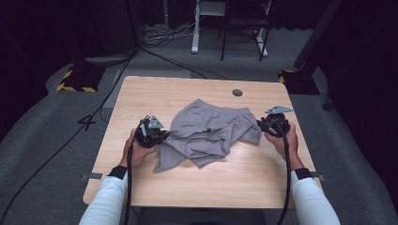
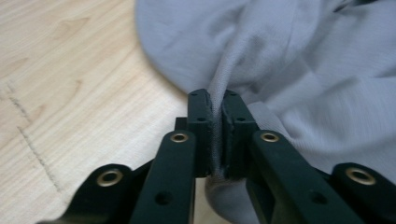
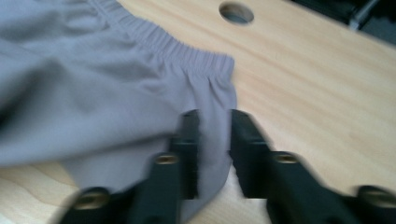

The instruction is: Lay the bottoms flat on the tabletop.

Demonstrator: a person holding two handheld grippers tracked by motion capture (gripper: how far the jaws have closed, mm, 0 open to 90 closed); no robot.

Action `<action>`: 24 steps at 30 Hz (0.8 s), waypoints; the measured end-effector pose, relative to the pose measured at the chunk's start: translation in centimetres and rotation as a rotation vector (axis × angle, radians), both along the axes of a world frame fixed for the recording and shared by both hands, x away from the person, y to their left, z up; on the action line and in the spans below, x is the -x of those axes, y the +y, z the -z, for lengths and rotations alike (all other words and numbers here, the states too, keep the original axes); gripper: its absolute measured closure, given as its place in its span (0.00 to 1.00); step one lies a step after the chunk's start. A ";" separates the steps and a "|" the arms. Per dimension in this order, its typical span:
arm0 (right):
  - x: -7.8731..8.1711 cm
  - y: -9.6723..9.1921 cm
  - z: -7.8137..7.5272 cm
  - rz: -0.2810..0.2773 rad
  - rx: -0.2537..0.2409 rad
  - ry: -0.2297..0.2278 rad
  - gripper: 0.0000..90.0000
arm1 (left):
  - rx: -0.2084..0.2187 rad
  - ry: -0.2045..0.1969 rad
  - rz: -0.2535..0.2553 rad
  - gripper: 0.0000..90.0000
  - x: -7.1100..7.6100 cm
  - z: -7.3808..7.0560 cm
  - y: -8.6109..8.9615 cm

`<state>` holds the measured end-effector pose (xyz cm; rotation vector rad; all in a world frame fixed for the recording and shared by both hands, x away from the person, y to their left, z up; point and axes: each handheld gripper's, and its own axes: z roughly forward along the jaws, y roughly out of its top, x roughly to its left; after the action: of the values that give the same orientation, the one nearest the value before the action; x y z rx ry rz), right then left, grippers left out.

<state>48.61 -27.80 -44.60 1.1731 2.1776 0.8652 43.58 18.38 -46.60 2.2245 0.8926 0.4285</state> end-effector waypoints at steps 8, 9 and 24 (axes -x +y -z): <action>5.7 2.5 0.1 -0.268 -0.131 0.017 0.59 | 0.117 0.002 0.023 0.52 1.5 -0.8 -0.7; 6.2 3.1 0.3 -0.295 -0.126 0.023 0.57 | 0.110 0.006 0.029 0.49 1.5 -0.6 -1.1; 7.2 9.7 3.3 -0.381 -0.072 0.059 0.91 | -0.040 0.021 0.047 0.88 0.9 2.4 -3.2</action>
<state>41.41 -18.10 -47.94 0.8341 2.4825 1.0836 42.69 15.14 -49.02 2.2854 0.8482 0.4052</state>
